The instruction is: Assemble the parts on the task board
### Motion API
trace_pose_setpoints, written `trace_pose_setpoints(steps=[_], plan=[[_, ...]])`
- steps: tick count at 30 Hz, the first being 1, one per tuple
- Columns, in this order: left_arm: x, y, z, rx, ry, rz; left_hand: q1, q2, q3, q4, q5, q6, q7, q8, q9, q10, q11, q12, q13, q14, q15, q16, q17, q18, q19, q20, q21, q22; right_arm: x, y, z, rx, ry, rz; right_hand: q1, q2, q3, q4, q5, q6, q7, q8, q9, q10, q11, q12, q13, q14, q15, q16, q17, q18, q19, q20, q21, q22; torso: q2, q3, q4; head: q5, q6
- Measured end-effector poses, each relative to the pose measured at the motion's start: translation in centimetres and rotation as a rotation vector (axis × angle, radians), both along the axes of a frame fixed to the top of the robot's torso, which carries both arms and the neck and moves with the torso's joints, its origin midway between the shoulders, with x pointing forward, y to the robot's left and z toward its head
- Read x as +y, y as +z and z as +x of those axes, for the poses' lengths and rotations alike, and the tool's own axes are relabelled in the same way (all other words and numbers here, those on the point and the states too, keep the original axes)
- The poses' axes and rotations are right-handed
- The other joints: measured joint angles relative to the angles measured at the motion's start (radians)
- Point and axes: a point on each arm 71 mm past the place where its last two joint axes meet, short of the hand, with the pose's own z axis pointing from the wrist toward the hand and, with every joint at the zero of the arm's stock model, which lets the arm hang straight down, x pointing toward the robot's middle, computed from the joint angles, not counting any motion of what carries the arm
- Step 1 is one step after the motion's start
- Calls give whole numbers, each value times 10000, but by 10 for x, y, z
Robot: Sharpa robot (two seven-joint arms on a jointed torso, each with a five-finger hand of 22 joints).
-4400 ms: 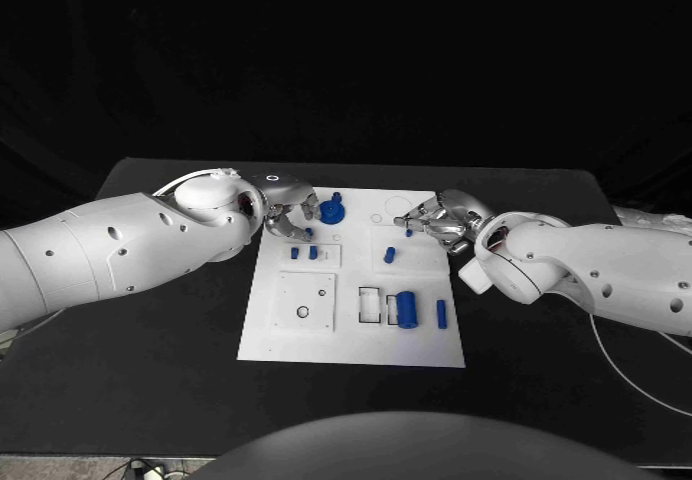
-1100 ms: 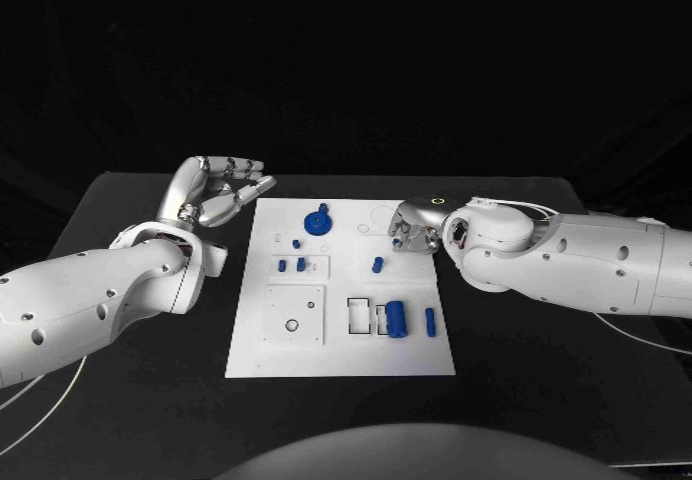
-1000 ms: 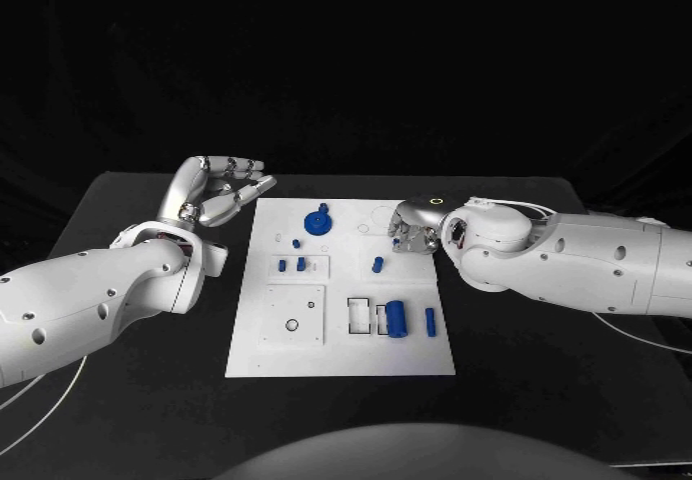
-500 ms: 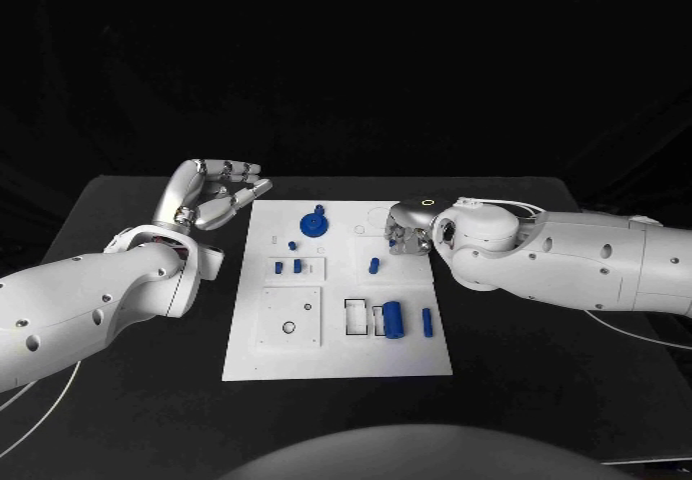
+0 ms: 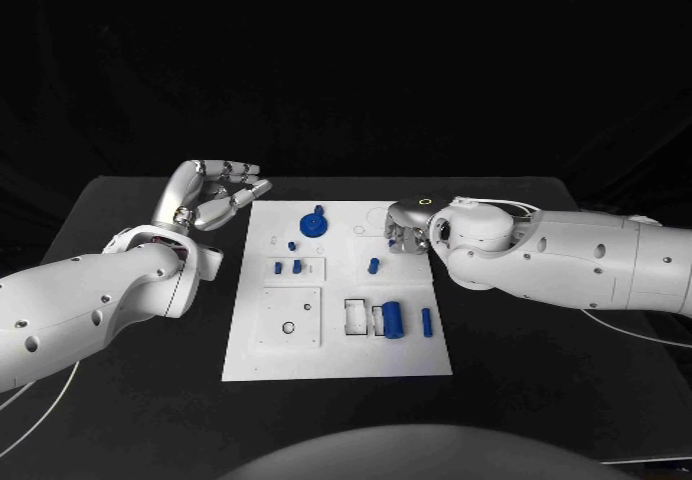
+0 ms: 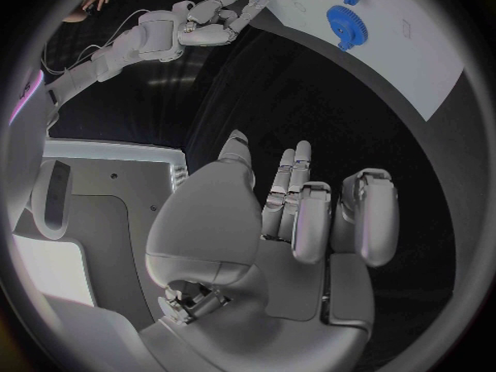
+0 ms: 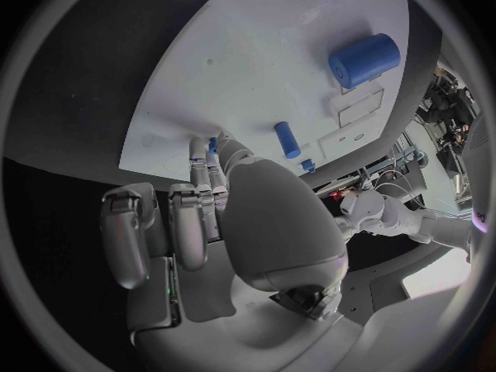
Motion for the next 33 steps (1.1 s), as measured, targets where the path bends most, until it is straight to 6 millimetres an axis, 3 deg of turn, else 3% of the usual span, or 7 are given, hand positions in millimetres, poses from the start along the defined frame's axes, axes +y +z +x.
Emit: trace_pose_setpoints(steps=[16, 33], plan=[[0, 0, 0, 7, -12, 24, 0, 0, 0, 0, 48, 0, 0, 0, -1, 0, 0, 0, 0, 0, 0, 0, -1, 0, 0, 0, 2, 0, 2, 0, 2, -75, -49, -98, 144, -12, 356, -163, 0, 647, -73, 161, 114, 616, -150, -8, 3, 26, -98, 0, 7, 0, 1, -145, 0, -2, 9, -3, -1, 79, -58], [1, -1, 1, 19, 8, 53, 52, 52, 0, 0, 48, -1, 1, 0, -3, 0, 0, 0, 0, 0, 0, 0, 6, 1, 0, 0, 2, -1, 1, 0, 3, -94, -104, -76, 182, -52, 562, -260, -3, 1169, -203, 354, 266, 1287, -250, -44, 18, 36, -179, 0, 6, 0, 1, -215, 0, -4, 9, 0, 3, 63, -56]])
